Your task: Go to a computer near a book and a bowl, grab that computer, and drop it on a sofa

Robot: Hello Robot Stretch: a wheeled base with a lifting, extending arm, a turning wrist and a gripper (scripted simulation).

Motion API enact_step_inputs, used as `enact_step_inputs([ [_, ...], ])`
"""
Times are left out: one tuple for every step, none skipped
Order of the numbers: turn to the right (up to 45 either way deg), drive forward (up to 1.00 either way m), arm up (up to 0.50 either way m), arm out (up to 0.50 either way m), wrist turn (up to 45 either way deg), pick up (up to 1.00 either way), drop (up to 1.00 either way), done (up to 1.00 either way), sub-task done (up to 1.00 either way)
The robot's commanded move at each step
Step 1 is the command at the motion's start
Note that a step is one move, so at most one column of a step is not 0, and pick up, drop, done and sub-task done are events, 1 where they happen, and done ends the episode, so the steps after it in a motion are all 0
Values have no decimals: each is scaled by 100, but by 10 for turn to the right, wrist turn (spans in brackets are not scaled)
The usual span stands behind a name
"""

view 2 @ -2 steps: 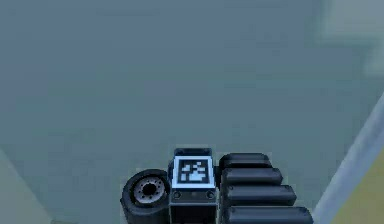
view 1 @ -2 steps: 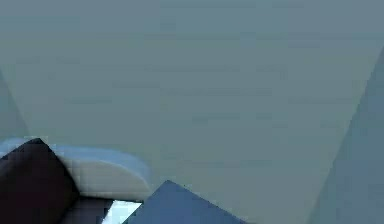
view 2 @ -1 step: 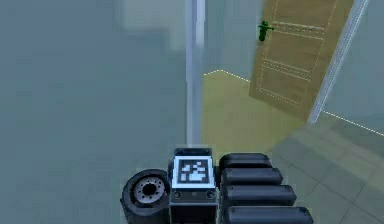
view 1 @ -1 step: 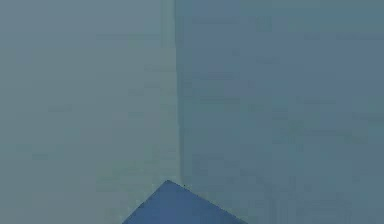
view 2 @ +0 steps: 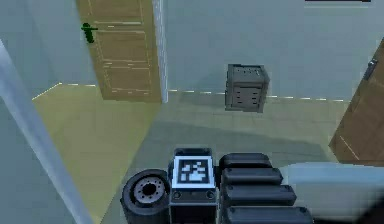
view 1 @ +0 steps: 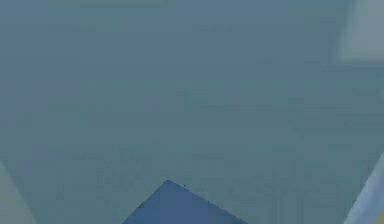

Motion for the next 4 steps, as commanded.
enact_step_inputs([
  [270,0,0,0,0,0,0,0,0],
  [-450,0,0,0,0,0,0,0,0],
  [-450,0,0,0,0,0,0,0,0],
  [-450,0,0,0,0,0,0,0,0],
])
